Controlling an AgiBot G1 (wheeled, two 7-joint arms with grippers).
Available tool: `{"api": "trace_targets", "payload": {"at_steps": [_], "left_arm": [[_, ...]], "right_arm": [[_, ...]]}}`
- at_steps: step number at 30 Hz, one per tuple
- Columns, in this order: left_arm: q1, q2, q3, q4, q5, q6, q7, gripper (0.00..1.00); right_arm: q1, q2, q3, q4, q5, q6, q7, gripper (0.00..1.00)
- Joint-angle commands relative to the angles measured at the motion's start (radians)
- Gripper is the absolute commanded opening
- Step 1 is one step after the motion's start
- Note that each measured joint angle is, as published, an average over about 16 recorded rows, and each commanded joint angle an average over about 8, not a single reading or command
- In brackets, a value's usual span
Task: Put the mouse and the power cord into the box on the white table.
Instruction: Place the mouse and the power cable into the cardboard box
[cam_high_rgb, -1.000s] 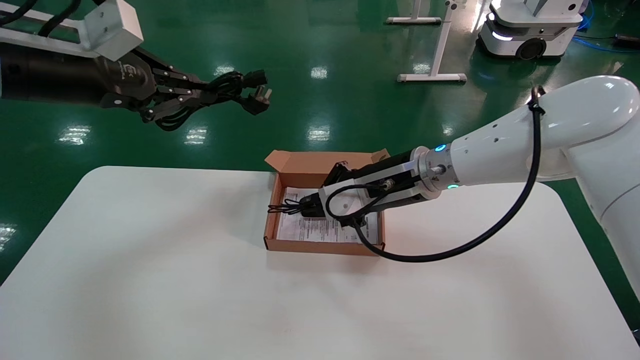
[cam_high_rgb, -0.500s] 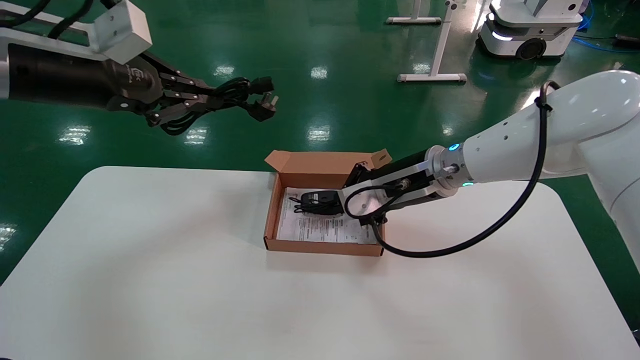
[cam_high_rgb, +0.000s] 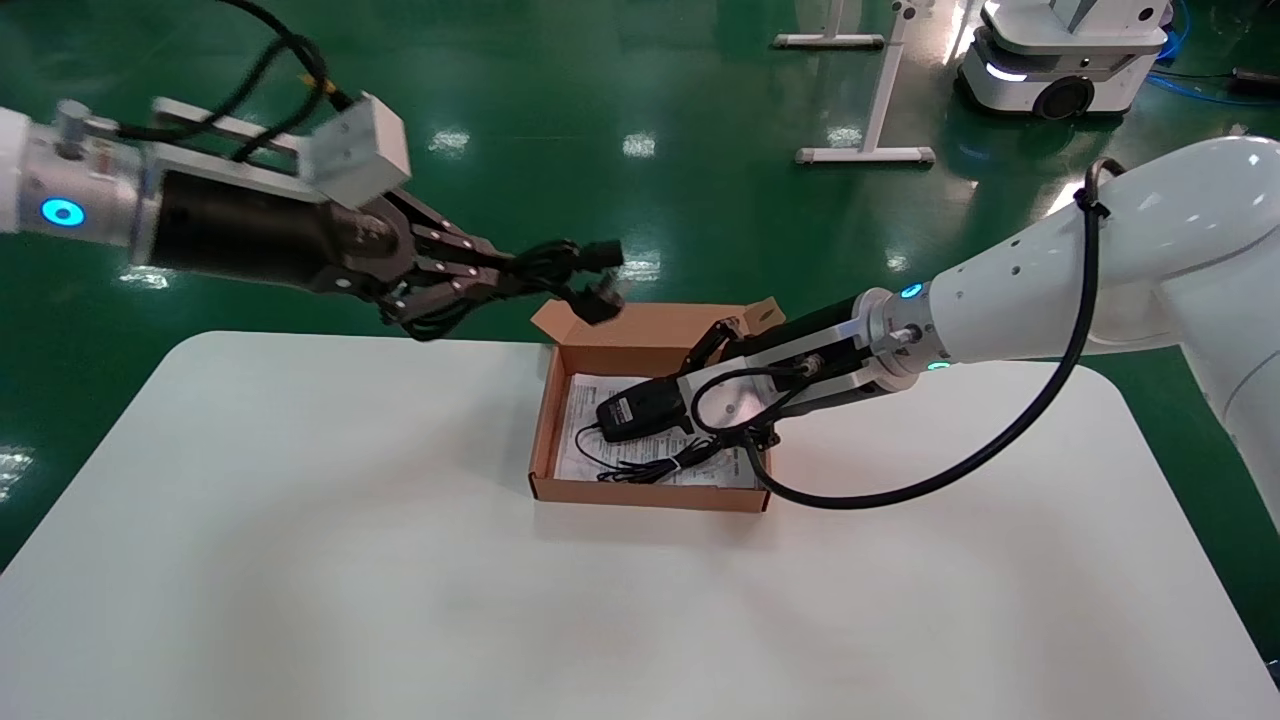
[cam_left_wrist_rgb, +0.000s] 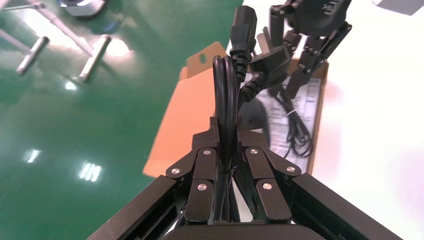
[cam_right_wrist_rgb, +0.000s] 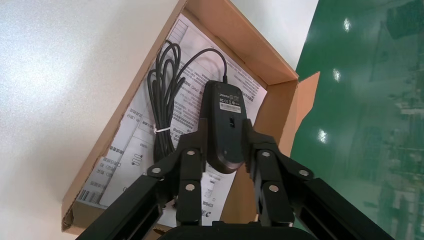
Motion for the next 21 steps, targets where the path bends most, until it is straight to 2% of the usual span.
{"api": "trace_targets", "payload": {"at_steps": [1, 6, 12, 17, 21], "left_arm": [[0.012, 0.016, 0.000, 0.004, 0.000, 0.001, -0.001, 0.00], [0.077, 0.098, -0.001, 0.013, -0.003, -0.076, 0.010, 0.00], [0.187, 0.198, -0.003, 0.006, -0.006, -0.281, 0.028, 0.00], [0.264, 0.222, -0.004, -0.058, -0.014, -0.397, 0.025, 0.00], [0.295, 0.224, 0.004, -0.110, -0.020, -0.435, 0.003, 0.01]], "right_arm": [[-0.001, -0.004, -0.001, -0.003, 0.002, 0.002, -0.001, 1.00], [0.052, 0.089, 0.007, 0.004, 0.000, 0.000, -0.016, 1.00], [0.100, 0.233, 0.005, 0.041, -0.023, -0.024, -0.025, 1.00], [0.105, 0.325, -0.003, 0.068, -0.045, -0.040, -0.016, 1.00], [0.093, 0.365, -0.006, 0.088, -0.052, -0.050, -0.001, 1.00]]}}
